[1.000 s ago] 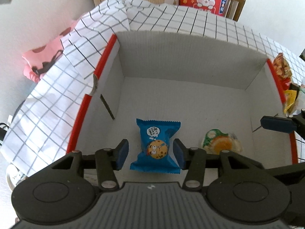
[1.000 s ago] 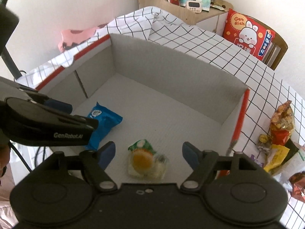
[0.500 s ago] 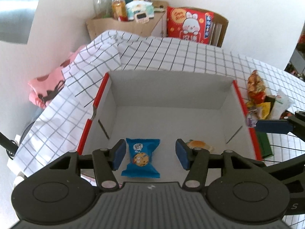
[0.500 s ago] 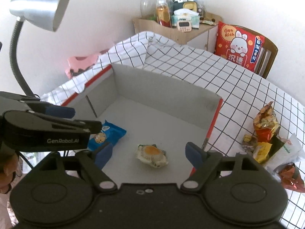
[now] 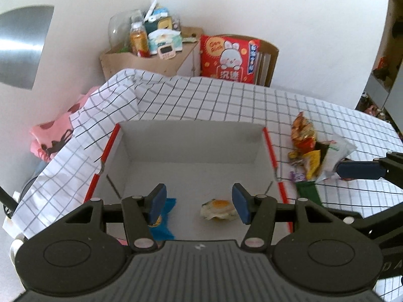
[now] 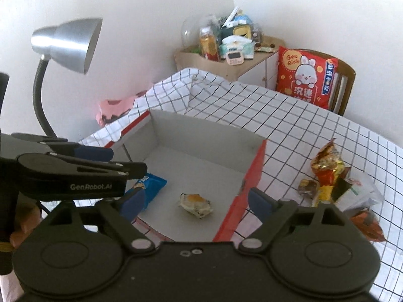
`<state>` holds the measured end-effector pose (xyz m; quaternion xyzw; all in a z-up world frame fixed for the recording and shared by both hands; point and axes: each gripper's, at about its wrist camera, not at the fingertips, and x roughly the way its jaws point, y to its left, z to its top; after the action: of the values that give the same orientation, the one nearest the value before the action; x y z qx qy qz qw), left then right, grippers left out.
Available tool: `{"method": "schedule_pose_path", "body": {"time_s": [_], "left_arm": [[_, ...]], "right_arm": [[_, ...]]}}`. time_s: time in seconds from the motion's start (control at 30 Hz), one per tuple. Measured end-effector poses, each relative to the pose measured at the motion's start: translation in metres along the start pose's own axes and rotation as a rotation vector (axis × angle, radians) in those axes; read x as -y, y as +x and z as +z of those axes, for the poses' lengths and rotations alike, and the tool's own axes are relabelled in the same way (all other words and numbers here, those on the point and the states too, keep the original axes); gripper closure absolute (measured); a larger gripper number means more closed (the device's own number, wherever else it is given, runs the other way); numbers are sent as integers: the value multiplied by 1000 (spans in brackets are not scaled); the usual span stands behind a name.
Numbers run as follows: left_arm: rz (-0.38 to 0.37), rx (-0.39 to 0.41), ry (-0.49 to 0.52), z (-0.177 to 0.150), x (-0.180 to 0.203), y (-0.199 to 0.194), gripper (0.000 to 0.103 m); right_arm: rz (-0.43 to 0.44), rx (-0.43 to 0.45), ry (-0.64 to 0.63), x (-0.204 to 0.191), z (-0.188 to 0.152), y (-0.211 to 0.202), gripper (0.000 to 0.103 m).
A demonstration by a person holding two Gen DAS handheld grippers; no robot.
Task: Organize snacks
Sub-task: 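Open both grippers to release the snacks into the box and withdraw, then grasp the green bar with left gripper while right gripper grasps the orange chip bag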
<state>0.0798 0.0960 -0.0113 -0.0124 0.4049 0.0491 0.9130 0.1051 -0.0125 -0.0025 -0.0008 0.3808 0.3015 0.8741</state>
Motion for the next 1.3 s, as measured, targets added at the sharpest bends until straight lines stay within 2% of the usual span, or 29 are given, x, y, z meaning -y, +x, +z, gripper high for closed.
{"method": "schedule_pose_path", "body": {"time_s": [0.07,0.27,0.4,0.6,0.8,1.1,1.3], "left_arm": [[-9,16,3,-1,7,-5,39],[-42,38,20,-6,30,-11,38],[-66,51,29,-11,47,-12,33],[-126,69,39,-18,72,-11,25],[-169,47,43,-24,105,-2,25],[-142,-5,56,-29,155,26,25],[-107,-63,44,-27,176,53,25]], "right_arm": [[-7,22,12,6,-3,-10,13],[-58,77,43,30,-17,-35,7],[-94,121,66,49,-30,-50,1],[-128,158,121,81,-49,-69,0],[-164,169,186,117,-67,-85,0],[-254,135,268,171,-80,-84,0],[-279,97,316,204,-81,-69,0]]}}
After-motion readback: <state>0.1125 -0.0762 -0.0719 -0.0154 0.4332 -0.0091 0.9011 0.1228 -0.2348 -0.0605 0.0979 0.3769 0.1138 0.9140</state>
